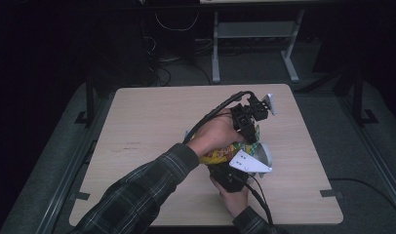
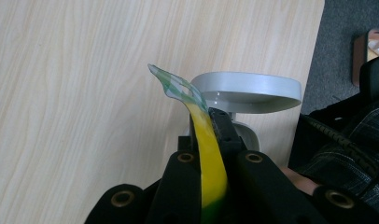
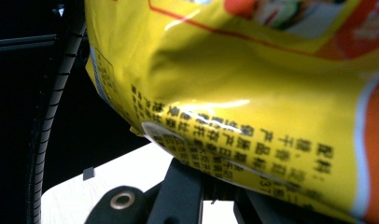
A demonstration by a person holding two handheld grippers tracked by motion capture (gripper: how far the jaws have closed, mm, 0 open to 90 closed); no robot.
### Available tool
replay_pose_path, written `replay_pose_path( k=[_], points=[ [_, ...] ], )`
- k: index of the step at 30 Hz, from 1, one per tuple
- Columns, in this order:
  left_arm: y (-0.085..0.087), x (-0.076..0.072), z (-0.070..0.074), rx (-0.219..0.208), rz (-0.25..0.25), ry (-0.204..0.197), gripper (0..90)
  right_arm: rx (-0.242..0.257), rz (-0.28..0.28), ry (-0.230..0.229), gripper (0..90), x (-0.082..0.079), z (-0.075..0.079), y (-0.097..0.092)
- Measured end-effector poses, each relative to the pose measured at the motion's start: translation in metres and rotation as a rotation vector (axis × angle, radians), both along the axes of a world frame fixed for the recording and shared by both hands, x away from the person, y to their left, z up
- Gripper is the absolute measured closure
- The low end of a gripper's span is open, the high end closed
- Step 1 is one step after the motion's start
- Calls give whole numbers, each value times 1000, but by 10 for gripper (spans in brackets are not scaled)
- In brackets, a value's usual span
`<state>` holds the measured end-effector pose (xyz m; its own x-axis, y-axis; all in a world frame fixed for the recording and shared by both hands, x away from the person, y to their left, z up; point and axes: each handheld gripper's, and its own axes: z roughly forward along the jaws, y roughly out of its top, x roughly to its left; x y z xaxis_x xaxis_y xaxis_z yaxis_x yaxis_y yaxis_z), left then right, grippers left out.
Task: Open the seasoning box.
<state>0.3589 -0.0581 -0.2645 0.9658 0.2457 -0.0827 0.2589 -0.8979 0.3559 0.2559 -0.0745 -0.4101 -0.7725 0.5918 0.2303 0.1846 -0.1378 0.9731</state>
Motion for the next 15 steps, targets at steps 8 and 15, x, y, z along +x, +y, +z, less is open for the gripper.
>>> replay_pose_path(
  k=[8,15],
  points=[
    [0,0,0,1,0,0,899,1,1,1,900,0,0,0],
    [-1,0,-1,0,5,2,899,1,3,4,900,0,0,0]
  ],
)
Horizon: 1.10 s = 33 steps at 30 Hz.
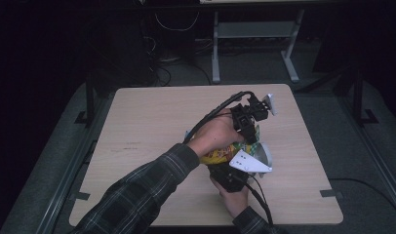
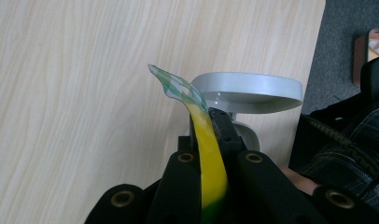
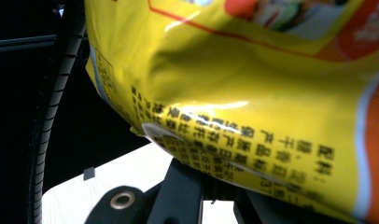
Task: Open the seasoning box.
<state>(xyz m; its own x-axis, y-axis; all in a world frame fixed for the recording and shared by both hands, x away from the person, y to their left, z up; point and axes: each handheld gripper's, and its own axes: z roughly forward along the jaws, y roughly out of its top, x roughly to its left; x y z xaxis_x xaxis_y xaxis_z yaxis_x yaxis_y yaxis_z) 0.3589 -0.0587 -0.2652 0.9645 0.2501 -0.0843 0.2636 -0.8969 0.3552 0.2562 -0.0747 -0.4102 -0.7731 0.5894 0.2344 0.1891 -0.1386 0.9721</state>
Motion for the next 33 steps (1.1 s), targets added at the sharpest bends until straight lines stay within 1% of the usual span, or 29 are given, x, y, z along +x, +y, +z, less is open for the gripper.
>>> replay_pose_path(
  k=[24,33],
  points=[
    [-1,0,0,3,-1,-1,899,2,-2,1,900,0,0,0],
    [3,0,2,-17,2,0,899,-8,1,-8,900,0,1,0]
  ],
)
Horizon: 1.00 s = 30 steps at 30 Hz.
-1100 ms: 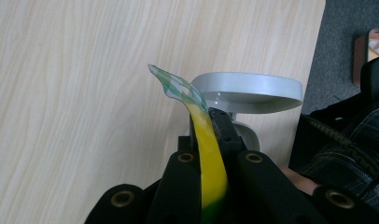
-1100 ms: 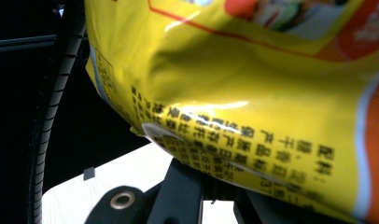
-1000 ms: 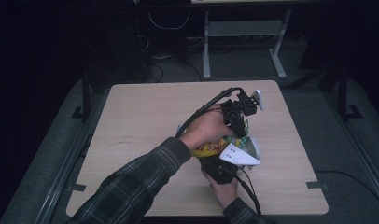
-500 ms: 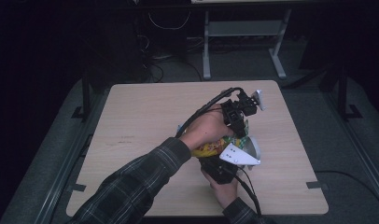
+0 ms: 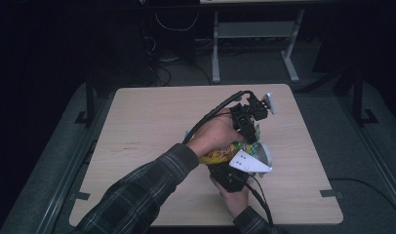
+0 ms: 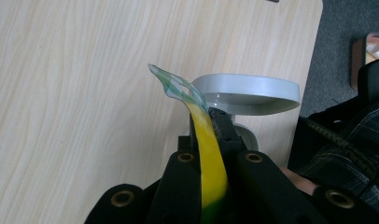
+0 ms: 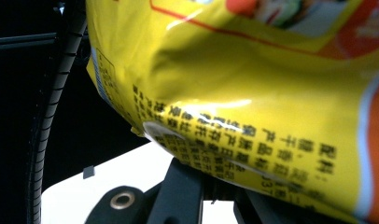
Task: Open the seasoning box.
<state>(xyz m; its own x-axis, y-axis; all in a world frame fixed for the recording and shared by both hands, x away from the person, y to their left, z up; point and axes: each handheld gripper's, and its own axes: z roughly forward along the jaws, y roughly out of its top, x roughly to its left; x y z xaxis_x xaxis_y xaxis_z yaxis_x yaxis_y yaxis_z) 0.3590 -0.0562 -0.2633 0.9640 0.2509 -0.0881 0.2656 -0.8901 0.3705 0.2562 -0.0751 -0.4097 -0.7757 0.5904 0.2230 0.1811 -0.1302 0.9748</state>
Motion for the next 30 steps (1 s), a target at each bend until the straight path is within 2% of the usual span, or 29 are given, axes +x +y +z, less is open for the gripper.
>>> replay_pose_path(
  k=[14,30],
  points=[
    [11,0,-1,-29,5,19,899,-19,18,0,900,-1,-2,4],
    [22,-4,5,-74,1,24,899,-52,24,-16,900,-3,-3,7]
  ],
)
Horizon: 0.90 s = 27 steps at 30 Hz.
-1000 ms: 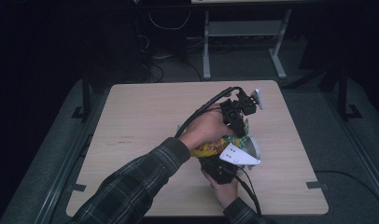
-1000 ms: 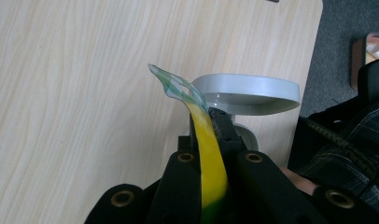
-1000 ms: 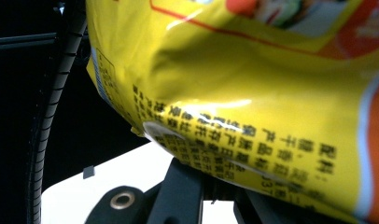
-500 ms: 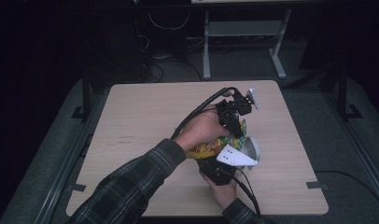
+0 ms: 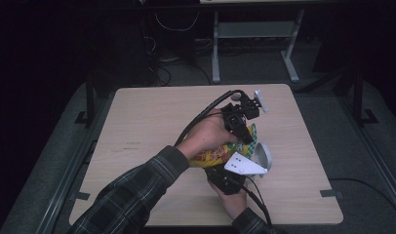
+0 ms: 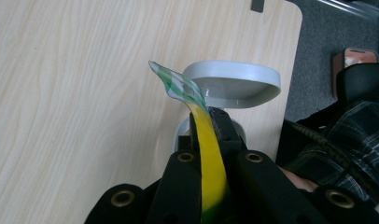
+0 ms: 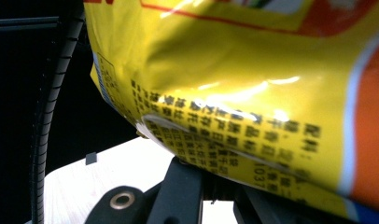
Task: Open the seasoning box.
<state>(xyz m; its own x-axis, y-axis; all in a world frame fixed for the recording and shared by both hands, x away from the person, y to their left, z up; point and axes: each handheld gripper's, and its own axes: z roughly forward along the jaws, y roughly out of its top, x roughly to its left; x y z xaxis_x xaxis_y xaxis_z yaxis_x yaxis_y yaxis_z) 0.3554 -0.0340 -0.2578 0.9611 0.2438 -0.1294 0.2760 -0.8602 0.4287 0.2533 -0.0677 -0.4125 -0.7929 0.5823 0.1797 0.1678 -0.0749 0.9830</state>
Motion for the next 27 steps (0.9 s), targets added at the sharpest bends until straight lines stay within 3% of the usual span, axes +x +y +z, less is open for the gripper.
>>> replay_pose_path(
  k=[23,27],
  points=[
    [41,-1,12,-127,13,11,900,-43,-3,15,900,2,-4,2],
    [50,0,14,-168,28,18,900,-48,-8,17,900,2,-4,2]
  ],
)
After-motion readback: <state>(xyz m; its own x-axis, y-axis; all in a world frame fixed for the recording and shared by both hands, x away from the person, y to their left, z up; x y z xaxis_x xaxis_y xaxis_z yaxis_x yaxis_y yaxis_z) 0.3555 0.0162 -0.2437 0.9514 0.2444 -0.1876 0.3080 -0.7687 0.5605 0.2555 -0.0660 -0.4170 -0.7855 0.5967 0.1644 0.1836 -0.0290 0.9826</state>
